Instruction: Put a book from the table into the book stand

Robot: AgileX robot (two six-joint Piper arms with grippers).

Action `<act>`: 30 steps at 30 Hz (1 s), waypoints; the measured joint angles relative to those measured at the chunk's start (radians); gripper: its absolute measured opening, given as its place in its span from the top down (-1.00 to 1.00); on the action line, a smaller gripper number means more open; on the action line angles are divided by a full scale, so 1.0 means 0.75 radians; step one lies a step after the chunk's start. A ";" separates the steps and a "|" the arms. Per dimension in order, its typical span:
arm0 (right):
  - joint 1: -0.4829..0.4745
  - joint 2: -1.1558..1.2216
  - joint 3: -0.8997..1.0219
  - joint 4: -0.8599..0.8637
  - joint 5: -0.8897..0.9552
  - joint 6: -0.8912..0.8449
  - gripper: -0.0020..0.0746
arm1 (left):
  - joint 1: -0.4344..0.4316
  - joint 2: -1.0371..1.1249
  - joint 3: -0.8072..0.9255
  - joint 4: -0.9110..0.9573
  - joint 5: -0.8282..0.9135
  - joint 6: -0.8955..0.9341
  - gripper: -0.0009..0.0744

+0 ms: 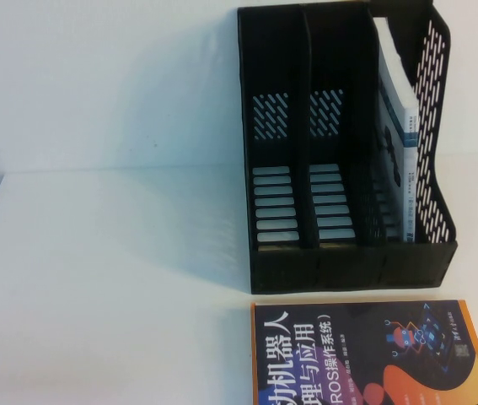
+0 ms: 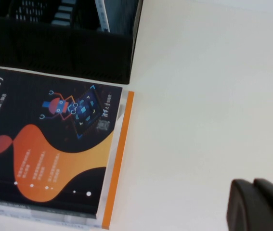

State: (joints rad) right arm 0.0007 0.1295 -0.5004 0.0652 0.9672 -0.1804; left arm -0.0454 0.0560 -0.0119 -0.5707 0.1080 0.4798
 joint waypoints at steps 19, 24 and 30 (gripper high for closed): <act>0.000 0.000 0.000 0.000 0.000 0.000 0.94 | 0.000 -0.083 0.048 0.731 0.290 -0.707 0.98; 0.000 0.000 0.000 0.000 0.000 0.001 0.94 | 0.000 -0.088 0.048 0.731 0.310 -0.707 0.98; 0.000 0.000 0.000 0.000 0.000 0.005 0.94 | 0.000 -0.088 0.048 0.734 0.313 -0.705 0.98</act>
State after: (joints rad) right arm 0.0007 0.1295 -0.5004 0.0652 0.9672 -0.1764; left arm -0.0454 -0.0102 0.0241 -0.0203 0.3427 -0.0488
